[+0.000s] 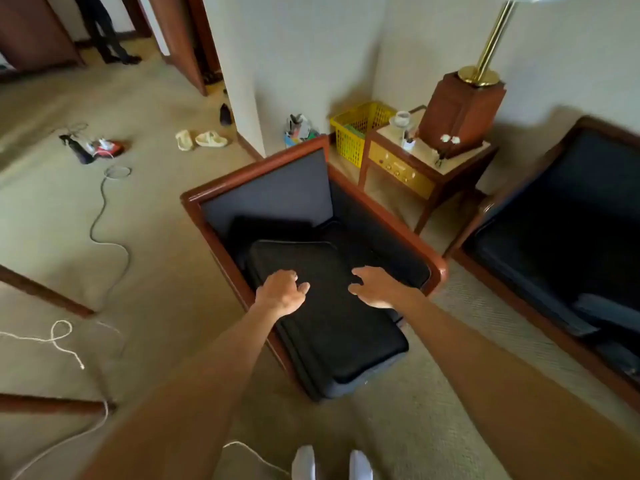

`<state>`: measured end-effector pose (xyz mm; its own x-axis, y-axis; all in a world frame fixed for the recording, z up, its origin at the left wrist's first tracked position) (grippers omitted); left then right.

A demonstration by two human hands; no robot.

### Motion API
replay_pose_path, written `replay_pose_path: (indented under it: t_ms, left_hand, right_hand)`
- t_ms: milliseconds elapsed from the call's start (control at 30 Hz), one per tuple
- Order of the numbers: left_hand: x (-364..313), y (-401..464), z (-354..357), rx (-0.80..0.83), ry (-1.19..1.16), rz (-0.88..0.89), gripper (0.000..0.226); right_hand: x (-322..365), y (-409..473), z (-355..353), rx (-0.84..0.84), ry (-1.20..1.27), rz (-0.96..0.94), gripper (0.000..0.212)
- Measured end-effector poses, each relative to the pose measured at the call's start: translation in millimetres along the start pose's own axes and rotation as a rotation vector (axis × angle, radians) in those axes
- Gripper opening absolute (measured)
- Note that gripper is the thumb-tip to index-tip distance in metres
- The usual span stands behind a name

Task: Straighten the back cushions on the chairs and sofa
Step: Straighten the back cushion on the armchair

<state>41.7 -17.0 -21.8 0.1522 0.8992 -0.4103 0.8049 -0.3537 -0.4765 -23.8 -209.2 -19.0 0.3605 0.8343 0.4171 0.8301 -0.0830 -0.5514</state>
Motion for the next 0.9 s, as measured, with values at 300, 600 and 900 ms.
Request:
replay_pose_path:
  t_ms: [300, 600, 900]
  left_hand:
    - [76, 10, 140, -0.085, 0.131, 0.066, 0.054]
    - [112, 70, 131, -0.175, 0.643, 0.46, 0.086]
    - [80, 92, 102, -0.073, 0.579, 0.609, 0.033]
  right_hand:
    - [-59, -10, 188, -0.032, 0.086, 0.084, 0.077]
    - [-24, 7, 245, -0.5, -0.078, 0.091, 0.05]
    - [0, 25, 226, -0.485, -0.114, -0.004, 0.028]
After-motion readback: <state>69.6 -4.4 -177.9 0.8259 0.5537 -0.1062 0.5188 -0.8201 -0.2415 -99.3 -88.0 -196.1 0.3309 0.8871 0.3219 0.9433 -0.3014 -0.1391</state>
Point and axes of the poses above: each hand's wrist, its own y-axis towards the middle knuckle, its own z-axis out of the palm, x = y × z, the point moved 5 cm from there along y, towards the middle knuckle, and after that the axes turned 3 degrees about x, right-handed, at the moved point
